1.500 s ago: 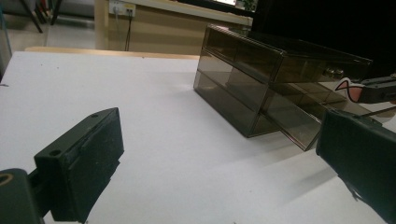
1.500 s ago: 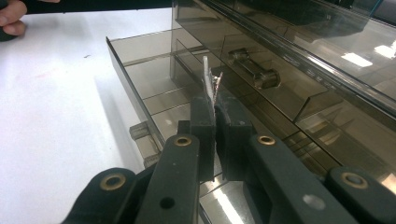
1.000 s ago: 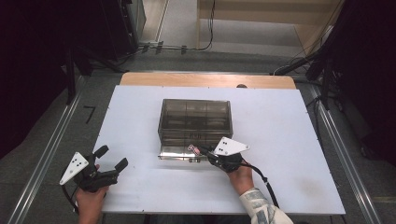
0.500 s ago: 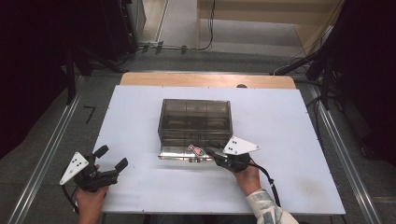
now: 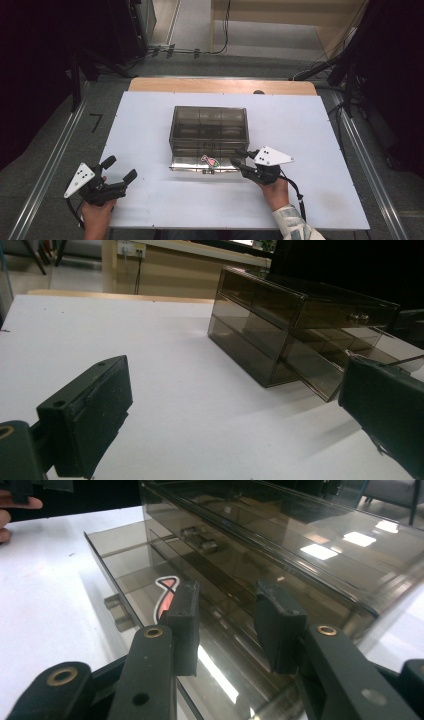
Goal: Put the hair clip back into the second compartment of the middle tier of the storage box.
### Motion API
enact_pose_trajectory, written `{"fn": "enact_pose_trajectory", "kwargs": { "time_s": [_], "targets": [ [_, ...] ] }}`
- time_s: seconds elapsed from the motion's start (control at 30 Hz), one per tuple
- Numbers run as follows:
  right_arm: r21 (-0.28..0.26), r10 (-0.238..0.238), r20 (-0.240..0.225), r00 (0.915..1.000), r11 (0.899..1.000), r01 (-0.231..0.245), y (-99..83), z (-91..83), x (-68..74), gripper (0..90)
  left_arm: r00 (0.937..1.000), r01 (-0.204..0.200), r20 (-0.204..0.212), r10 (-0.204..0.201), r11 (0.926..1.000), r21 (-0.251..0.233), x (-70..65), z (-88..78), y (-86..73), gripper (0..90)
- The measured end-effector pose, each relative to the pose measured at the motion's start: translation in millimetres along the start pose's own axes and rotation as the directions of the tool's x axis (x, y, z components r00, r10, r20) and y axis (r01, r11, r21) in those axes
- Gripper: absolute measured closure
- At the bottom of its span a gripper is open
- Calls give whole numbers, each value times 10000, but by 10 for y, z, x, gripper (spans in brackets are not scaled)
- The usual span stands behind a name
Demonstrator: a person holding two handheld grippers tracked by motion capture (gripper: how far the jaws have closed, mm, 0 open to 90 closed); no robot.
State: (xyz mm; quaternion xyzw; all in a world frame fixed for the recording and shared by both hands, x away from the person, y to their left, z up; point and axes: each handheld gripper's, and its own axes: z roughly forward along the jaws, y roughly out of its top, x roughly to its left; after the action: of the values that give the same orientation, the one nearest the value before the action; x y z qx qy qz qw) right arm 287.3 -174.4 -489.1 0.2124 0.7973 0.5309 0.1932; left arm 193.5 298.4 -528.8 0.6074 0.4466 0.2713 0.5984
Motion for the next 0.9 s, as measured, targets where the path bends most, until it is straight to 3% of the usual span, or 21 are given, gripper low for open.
{"fn": "enact_pose_trajectory", "kwargs": {
  "time_s": [0.9],
  "targets": [
    [-54,532,904,9945,9986,-529,-199,-362,-267,576,10000,-21,-3,21,10000,-4,-1,0,0,14]
  ]
}}
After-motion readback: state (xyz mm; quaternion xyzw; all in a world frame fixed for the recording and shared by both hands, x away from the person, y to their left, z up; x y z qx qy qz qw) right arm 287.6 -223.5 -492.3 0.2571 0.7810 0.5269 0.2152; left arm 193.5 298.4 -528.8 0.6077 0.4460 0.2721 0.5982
